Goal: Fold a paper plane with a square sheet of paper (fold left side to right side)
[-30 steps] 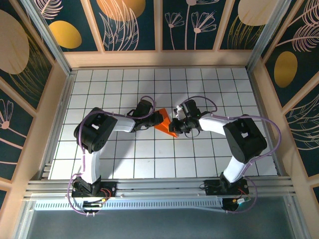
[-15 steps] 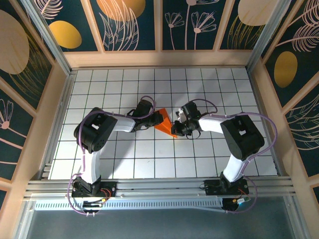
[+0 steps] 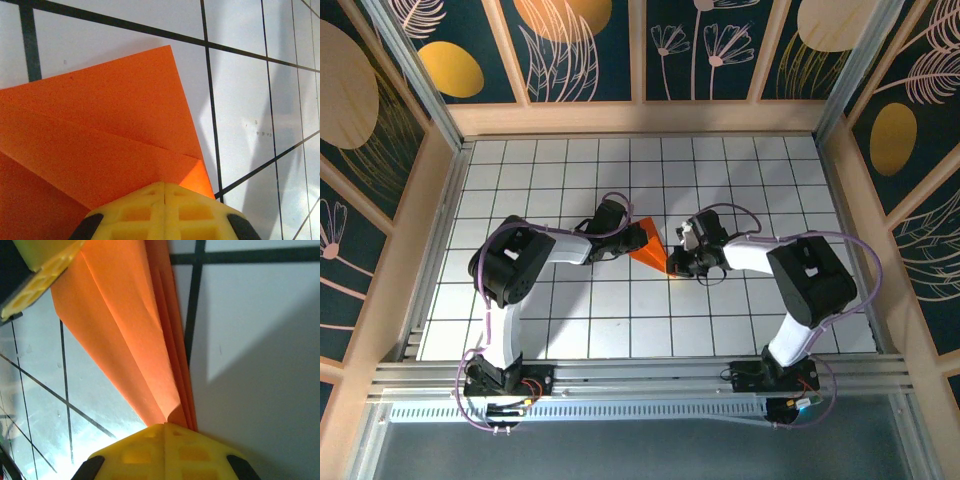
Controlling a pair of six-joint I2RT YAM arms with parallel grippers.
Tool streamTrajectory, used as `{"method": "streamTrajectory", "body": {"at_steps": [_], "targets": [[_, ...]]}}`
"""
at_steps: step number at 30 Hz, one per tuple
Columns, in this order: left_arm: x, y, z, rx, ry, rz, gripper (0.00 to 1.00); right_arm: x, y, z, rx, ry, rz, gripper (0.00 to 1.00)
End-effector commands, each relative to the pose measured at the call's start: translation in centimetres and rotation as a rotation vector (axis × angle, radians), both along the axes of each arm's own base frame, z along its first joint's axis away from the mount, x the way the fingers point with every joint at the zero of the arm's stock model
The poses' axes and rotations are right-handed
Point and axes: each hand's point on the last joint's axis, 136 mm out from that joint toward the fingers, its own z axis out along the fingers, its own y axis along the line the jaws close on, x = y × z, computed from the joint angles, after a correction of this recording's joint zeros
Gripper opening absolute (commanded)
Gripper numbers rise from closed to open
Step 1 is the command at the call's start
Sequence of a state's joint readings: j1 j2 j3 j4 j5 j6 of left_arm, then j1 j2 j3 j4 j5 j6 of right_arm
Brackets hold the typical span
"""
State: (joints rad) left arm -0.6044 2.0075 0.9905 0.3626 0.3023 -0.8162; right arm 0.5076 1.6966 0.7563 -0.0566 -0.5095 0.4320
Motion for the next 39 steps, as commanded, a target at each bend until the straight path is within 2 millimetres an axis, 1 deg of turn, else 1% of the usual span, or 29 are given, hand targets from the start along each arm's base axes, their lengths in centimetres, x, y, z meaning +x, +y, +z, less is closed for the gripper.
{"method": "streamTrajectory", "body": {"at_steps": [1,4,6,9,10,13,15,17,20,23,25,29,31,35,39], "targets": [[-2.8,3.5,-6.2,0.175,0.172,0.049,0.00,-4.0,-3.0,-2.5,-0.093,0.156,-0.023,0.00],[-2.7,3.4,-6.1,0.173,0.168,0.046,0.00,-4.7,-3.3,-2.4,-0.081,0.165,-0.027,0.00],[-2.8,3.3,-6.0,0.169,0.167,0.045,0.00,-4.6,-3.4,-1.9,-0.070,0.157,-0.033,0.00],[-2.7,3.2,-5.9,0.164,0.164,0.041,0.00,-3.9,-3.3,-0.3,-0.048,0.122,-0.034,0.00],[-2.8,3.2,-5.9,0.163,0.165,0.039,0.00,-3.5,-3.1,0.6,-0.035,0.100,-0.031,0.00],[-2.7,3.1,-5.7,0.157,0.162,0.036,0.00,-2.3,-2.2,3.2,0.013,0.037,-0.012,0.00],[-2.7,3.0,-5.6,0.152,0.160,0.035,0.01,-1.5,-1.3,4.5,0.060,0.003,0.003,0.00],[-2.6,2.9,-5.5,0.149,0.157,0.033,0.01,-0.6,-0.3,5.2,0.103,-0.017,0.012,0.00],[-2.6,2.8,-5.4,0.143,0.156,0.031,0.01,0.8,1.1,5.5,0.130,-0.046,0.013,0.00],[-2.6,2.8,-5.4,0.138,0.156,0.031,0.01,2.1,2.6,5.1,0.138,-0.062,0.017,0.00],[-2.6,2.8,-5.4,0.137,0.157,0.030,0.01,2.9,3.1,4.3,0.132,-0.061,0.010,0.00],[-2.7,2.7,-5.3,0.133,0.158,0.028,0.01,4.3,3.4,3.0,0.110,-0.062,-0.013,0.00],[-2.7,2.7,-5.1,0.131,0.157,0.028,0.01,4.6,3.1,2.1,0.088,-0.051,-0.027,0.00],[-2.5,2.4,-4.5,0.117,0.143,0.021,0.02,4.2,2.2,0.4,0.062,-0.013,-0.045,0.00],[-2.4,2.0,-3.7,0.095,0.134,0.012,0.04,2.7,1.2,-1.4,0.042,0.046,-0.043,0.00]]}}
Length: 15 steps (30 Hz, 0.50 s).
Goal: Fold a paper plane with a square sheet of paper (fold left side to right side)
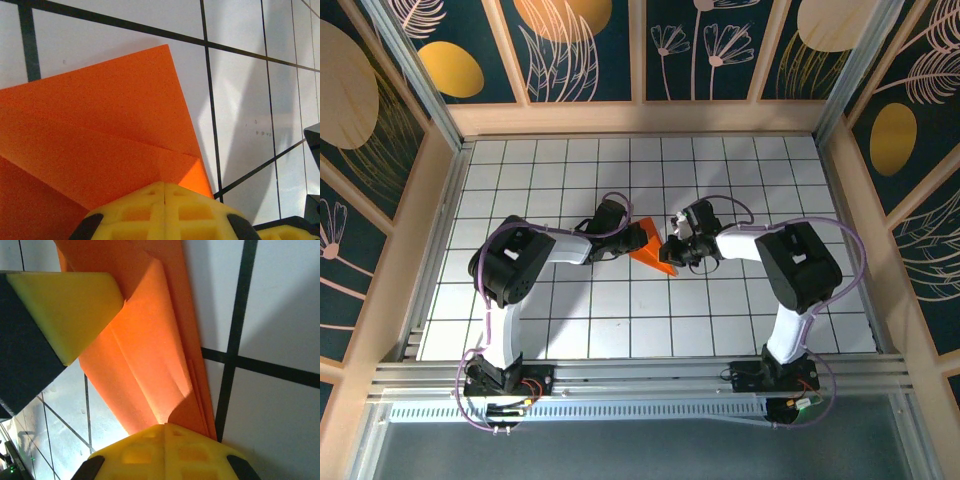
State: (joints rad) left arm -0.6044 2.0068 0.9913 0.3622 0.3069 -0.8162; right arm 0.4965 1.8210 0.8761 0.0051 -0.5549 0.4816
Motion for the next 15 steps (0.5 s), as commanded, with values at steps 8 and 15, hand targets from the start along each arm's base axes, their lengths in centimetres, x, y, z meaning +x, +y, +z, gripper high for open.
{"method": "streamTrajectory", "body": {"at_steps": [8,15], "targets": [[-1.2,1.0,1.9,0.026,0.030,-0.001,0.07,-3.4,-3.2,-4.6,-0.073,0.113,-0.010,0.00],[-2.4,0.1,4.6,-0.080,-0.004,-0.034,0.06,-4.1,-3.7,-5.4,-0.091,0.118,0.006,0.00]]}}
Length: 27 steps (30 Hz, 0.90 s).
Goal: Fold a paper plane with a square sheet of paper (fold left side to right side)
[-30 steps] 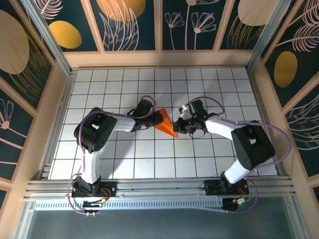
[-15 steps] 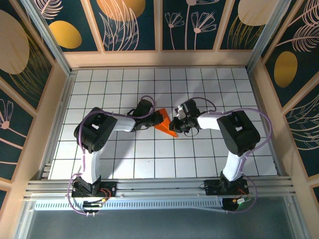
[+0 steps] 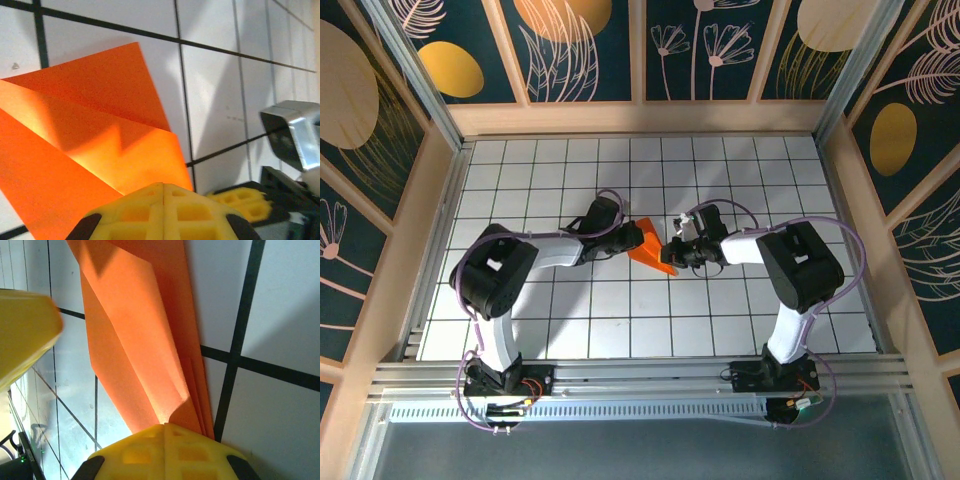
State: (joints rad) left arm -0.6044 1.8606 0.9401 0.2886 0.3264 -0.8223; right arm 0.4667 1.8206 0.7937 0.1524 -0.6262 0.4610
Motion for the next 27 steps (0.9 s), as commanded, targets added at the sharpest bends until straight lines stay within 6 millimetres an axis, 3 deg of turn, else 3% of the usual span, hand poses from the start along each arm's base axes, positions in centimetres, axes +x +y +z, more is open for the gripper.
{"method": "streamTrajectory", "body": {"at_steps": [1,6,14,22,27], "targets": [[-1.1,-1.2,1.1,-0.071,0.005,-0.040,0.05,-3.9,-3.4,-5.2,-0.177,0.162,-0.014,0.00],[-2.0,-3.5,0.2,-0.109,0.030,-0.086,0.05,-3.8,-3.7,-5.5,-0.200,0.165,-0.009,0.00],[-1.6,-4.0,-1.7,-0.108,0.066,-0.071,0.05,-3.8,-4.2,-5.9,-0.244,0.169,-0.008,0.00],[-1.5,-3.3,-3.4,-0.063,0.085,-0.041,0.05,-4.1,-4.8,-6.4,-0.285,0.178,-0.010,0.00],[-1.8,-1.7,-5.8,0.047,0.126,-0.003,0.04,-4.2,-5.3,-6.7,-0.320,0.183,-0.009,0.00]]}}
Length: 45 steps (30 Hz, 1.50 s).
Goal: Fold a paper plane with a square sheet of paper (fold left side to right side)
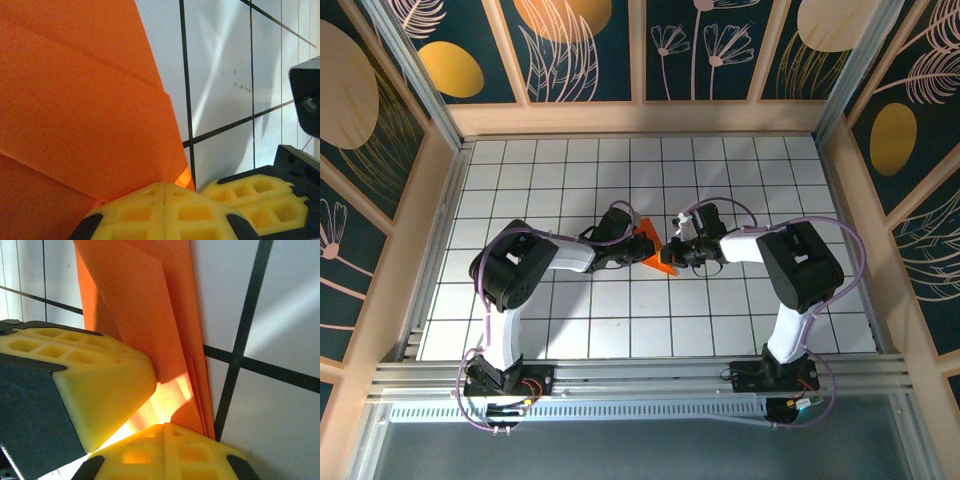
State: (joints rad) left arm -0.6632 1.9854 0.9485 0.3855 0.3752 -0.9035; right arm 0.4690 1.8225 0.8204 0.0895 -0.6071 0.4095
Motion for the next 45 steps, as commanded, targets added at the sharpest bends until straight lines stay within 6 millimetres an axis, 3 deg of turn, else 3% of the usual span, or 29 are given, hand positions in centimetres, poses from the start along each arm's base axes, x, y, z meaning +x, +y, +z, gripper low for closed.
{"method": "streamTrajectory", "body": {"at_steps": [1,11,27,35,40,45], "targets": [[0.1,1.6,-2.8,0.112,0.039,0.043,0.04,-4.3,-5.2,-6.7,-0.291,0.189,-0.039,0.00],[2.3,3.6,-2.8,0.130,0.029,0.113,0.04,-4.6,-5.7,-7.2,-0.321,0.202,-0.034,0.00],[6.3,12.5,-4.8,0.199,0.040,0.267,0.05,-4.8,-5.8,-6.9,-0.320,0.206,-0.030,0.00],[8.0,15.4,-5.1,0.219,0.045,0.317,0.06,-4.7,-5.5,-6.4,-0.297,0.199,-0.031,0.00],[8.1,15.5,-3.1,0.190,0.011,0.317,0.06,-3.8,-4.1,-4.8,-0.224,0.162,-0.032,0.00],[6.3,16.1,0.2,0.155,-0.048,0.327,0.10,-1.9,-2.1,-1.5,-0.116,0.082,-0.040,0.03]]}}
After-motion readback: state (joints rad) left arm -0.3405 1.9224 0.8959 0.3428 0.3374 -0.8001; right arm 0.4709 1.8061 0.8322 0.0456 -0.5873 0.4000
